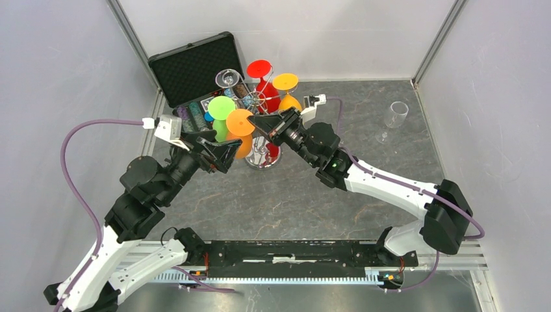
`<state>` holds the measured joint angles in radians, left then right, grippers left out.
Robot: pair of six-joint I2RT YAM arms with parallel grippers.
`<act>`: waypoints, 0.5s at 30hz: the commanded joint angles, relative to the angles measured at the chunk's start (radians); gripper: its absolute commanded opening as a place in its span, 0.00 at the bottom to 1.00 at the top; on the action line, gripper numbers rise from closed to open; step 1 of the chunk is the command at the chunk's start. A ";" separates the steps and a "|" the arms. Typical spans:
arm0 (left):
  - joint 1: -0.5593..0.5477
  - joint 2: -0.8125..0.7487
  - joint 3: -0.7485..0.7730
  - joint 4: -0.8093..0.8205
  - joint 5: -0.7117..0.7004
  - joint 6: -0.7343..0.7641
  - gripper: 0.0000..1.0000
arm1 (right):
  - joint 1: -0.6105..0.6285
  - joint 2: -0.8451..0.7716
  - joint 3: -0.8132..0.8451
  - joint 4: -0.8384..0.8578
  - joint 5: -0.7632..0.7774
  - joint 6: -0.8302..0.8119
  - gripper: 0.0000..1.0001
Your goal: Take the wine glass off the wine glass rack
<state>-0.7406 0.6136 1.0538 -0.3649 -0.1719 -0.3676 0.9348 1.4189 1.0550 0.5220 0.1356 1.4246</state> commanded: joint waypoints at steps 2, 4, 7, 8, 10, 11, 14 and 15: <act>0.006 -0.020 -0.029 0.052 -0.044 -0.007 1.00 | 0.008 0.026 0.089 0.062 0.051 -0.048 0.00; 0.006 -0.024 -0.033 0.056 -0.051 -0.007 1.00 | 0.009 0.034 0.104 0.050 0.073 -0.060 0.00; 0.006 -0.028 -0.034 0.055 -0.060 -0.005 1.00 | 0.012 0.040 0.117 0.032 0.122 -0.076 0.00; 0.006 -0.029 -0.037 0.056 -0.060 -0.004 1.00 | 0.012 0.042 0.119 0.031 0.135 -0.083 0.00; 0.006 -0.030 -0.038 0.055 -0.062 -0.001 1.00 | 0.012 0.044 0.123 0.014 0.161 -0.085 0.00; 0.006 -0.031 -0.038 0.053 -0.062 0.001 1.00 | 0.012 0.043 0.121 0.015 0.175 -0.084 0.00; 0.006 -0.034 -0.040 0.047 -0.065 0.006 1.00 | 0.012 0.039 0.119 0.006 0.201 -0.087 0.00; 0.007 -0.034 -0.040 0.047 -0.064 0.008 1.00 | 0.012 0.036 0.119 -0.006 0.209 -0.087 0.00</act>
<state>-0.7406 0.5877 1.0199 -0.3565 -0.2115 -0.3679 0.9409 1.4578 1.1275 0.5106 0.2680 1.3590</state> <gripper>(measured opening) 0.993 0.012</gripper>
